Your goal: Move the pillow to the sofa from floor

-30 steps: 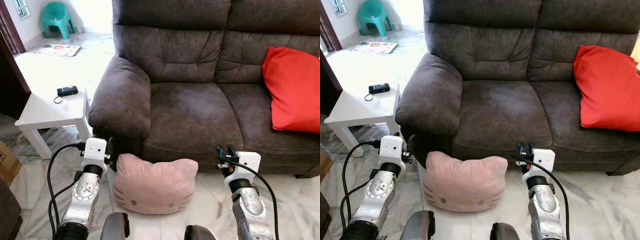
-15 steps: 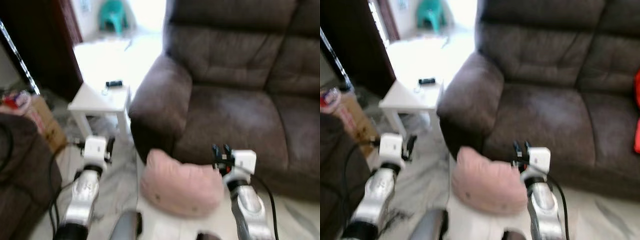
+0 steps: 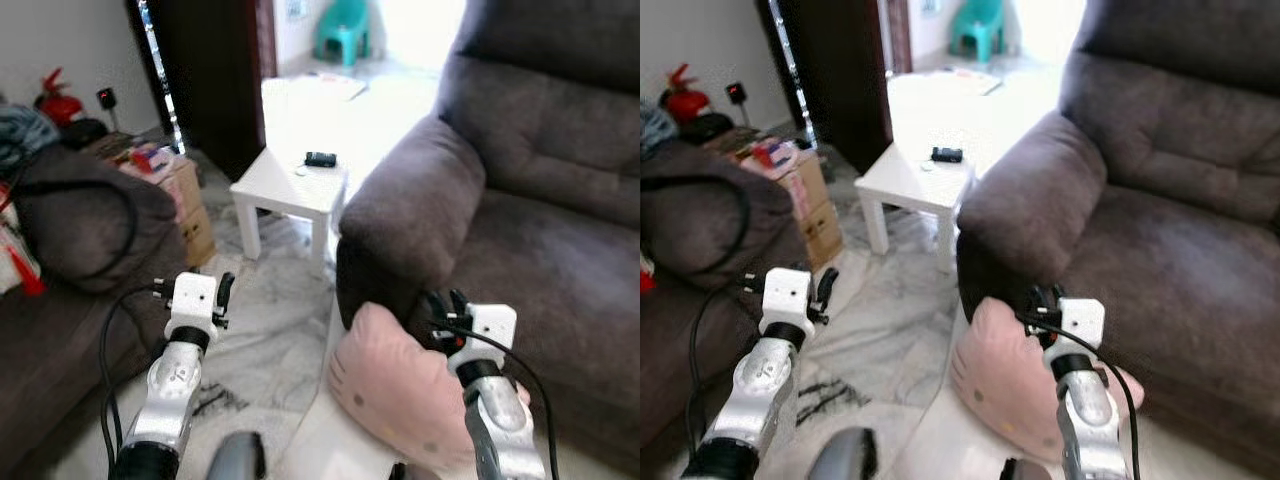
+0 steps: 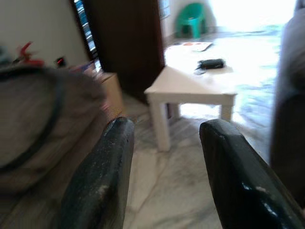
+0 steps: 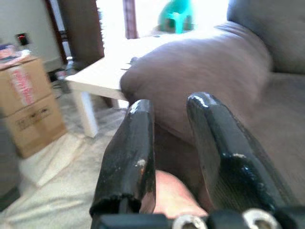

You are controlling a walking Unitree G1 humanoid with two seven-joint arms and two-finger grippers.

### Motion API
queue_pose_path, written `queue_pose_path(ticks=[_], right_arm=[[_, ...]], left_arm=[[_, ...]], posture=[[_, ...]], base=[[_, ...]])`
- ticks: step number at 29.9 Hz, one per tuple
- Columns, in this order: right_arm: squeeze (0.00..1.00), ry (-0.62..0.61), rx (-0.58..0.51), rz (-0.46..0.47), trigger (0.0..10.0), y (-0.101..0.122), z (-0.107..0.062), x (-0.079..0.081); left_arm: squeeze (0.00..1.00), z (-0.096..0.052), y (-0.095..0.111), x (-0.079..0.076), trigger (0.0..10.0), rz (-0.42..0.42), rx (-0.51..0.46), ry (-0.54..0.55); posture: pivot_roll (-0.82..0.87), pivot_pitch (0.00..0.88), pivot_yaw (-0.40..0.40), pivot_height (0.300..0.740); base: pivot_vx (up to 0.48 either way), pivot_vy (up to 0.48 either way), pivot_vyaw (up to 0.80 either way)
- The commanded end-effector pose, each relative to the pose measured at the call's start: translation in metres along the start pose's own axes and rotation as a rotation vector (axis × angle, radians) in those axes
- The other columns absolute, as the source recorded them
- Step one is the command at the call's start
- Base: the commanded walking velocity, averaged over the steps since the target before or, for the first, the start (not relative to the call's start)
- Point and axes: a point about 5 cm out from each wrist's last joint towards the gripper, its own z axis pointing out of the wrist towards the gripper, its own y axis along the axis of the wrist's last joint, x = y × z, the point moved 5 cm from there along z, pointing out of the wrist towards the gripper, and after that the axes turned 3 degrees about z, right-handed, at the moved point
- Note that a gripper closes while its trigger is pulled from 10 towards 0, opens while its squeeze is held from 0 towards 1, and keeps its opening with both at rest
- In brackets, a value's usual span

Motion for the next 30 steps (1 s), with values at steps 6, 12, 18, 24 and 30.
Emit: queue_pose_path(ticks=[6, 12, 18, 24, 30], right_arm=[[0.0, 0.008, -0.009, 0.001, 10.0, 0.003, 0.001, 0.002], [0.0, -0.034, 0.026, 0.038, 10.0, -0.004, 0.002, -0.004], [0.0, -0.033, 0.025, 0.032, 10.0, -0.004, 0.002, -0.004], [0.0, -0.033, 0.025, 0.034, 10.0, -0.004, 0.002, -0.003], [0.0, -0.036, 0.018, 0.034, 10.0, -0.003, 0.002, -0.004]], left_arm=[[0.0, 0.001, 0.003, 0.002, 10.0, 0.001, -0.009, 0.003], [0.0, 0.001, -0.001, -0.01, 10.0, -0.03, 0.014, -0.058], [0.0, 0.001, 0.001, -0.01, 10.0, -0.03, 0.004, -0.061], [0.0, 0.001, 0.002, -0.01, 10.0, -0.029, 0.002, -0.063], [0.0, 0.0, 0.002, -0.01, 10.0, -0.03, 0.001, -0.061]], posture=[[0.04, 0.0, -0.059, 0.614], [0.05, 0.0, -0.06, 0.614], [0.05, 0.0, -0.059, 0.614], [0.04, 0.0, -0.058, 0.614], [0.05, 0.0, -0.059, 0.614]], base=[[0.0, 0.0, 0.8], [0.0, 0.0, -0.25], [0.0, 0.0, -0.76], [0.0, 0.0, -0.75], [0.0, 0.0, -0.42]])
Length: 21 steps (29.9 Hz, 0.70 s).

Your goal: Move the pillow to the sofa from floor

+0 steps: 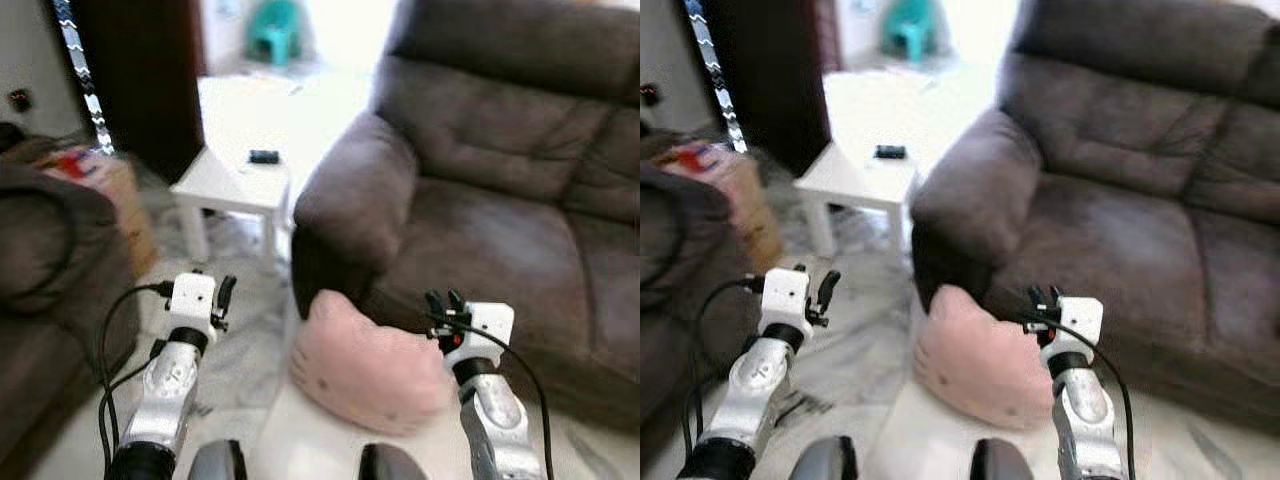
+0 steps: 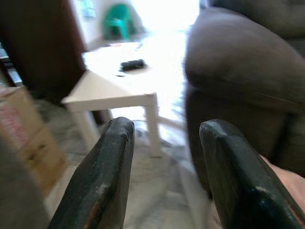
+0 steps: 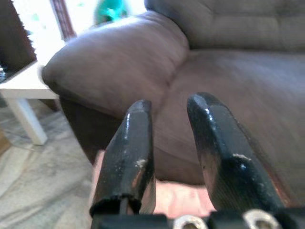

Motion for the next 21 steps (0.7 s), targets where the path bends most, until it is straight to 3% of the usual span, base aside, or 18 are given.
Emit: queue_pose_path(ticks=[1, 4, 9, 21], right_arm=[[0.0, -0.01, -0.006, -0.002, 10.0, 0.002, 0.001, -0.003], [0.0, -0.013, -0.006, -0.003, 10.0, 0.002, 0.001, -0.003], [0.0, -0.023, 0.001, 0.012, 10.0, -0.001, 0.001, -0.005], [0.0, -0.043, 0.031, 0.015, 10.0, -0.008, 0.0, -0.01]], left_arm=[[0.0, 0.0, 0.004, 0.0, 10.0, 0.003, -0.014, -0.002], [0.0, 0.001, 0.003, 0.0, 10.0, 0.01, -0.012, -0.002], [0.0, 0.0, -0.008, 0.008, 10.0, -0.059, 0.047, 0.06], [0.0, 0.001, -0.011, 0.01, 10.0, -0.053, 0.072, 0.078]], posture=[[0.05, 0.0, -0.059, 0.614], [0.05, 0.0, -0.059, 0.614], [0.04, 0.0, -0.059, 0.614], [0.05, 0.0, -0.059, 0.614]], base=[[0.0, 0.0, 0.0], [0.0, 0.0, 0.0], [0.0, 0.0, 0.0], [0.0, 0.0, 0.0]])
